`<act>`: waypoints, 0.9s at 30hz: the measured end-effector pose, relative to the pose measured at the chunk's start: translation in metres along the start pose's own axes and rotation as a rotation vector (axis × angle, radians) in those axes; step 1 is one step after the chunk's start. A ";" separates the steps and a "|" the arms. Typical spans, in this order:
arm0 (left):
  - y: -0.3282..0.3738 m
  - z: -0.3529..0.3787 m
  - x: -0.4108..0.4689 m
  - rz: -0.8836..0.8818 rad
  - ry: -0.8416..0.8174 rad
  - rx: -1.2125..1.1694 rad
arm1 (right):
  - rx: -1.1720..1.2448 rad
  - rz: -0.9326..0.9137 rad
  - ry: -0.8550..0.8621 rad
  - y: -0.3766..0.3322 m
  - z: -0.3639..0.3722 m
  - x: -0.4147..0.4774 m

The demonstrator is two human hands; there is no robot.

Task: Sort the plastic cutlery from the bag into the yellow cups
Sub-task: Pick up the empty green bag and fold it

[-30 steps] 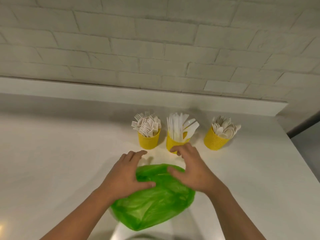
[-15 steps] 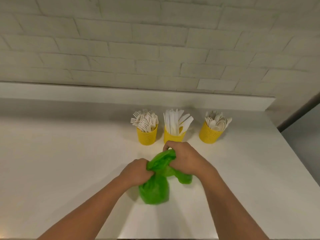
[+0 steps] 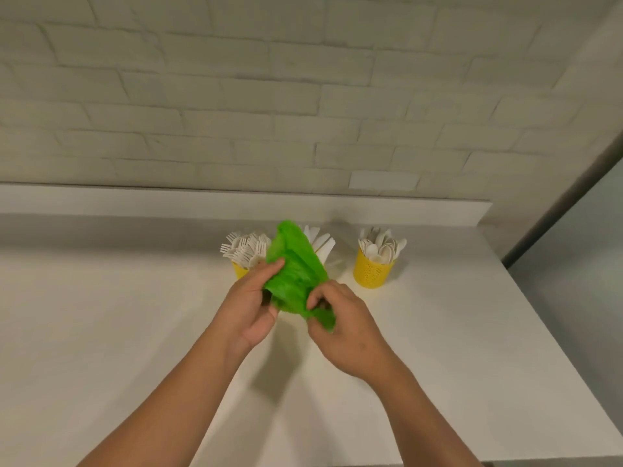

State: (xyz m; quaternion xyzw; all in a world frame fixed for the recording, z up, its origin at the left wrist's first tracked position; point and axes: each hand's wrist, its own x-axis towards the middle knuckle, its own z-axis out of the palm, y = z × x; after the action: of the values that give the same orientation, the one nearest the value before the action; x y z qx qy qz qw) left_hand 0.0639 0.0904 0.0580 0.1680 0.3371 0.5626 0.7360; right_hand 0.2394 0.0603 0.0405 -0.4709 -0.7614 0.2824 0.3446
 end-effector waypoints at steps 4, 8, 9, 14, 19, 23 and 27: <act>-0.020 0.018 -0.014 -0.065 -0.120 0.063 | 0.708 0.437 -0.049 -0.006 -0.007 -0.012; -0.046 0.027 -0.027 -0.081 -0.102 0.303 | 0.804 0.458 0.120 -0.013 -0.010 -0.009; -0.052 0.029 -0.028 -0.029 -0.046 0.402 | 0.713 0.443 0.171 -0.015 -0.012 -0.007; -0.058 0.027 -0.034 0.450 0.118 1.073 | 0.896 0.542 0.276 -0.010 -0.026 -0.010; -0.071 0.034 -0.045 0.412 -0.007 1.119 | 0.631 0.481 0.361 -0.006 -0.033 -0.018; -0.064 0.042 -0.044 0.231 -0.014 0.798 | 0.310 0.005 0.396 0.003 -0.049 -0.028; -0.046 0.050 -0.049 0.154 -0.101 0.600 | 0.111 -0.076 0.055 0.011 -0.064 -0.032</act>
State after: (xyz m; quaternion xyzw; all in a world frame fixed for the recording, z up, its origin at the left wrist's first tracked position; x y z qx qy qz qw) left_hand 0.1244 0.0370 0.0800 0.4304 0.4376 0.4829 0.6245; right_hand 0.3063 0.0420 0.0625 -0.4294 -0.7522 0.2979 0.4014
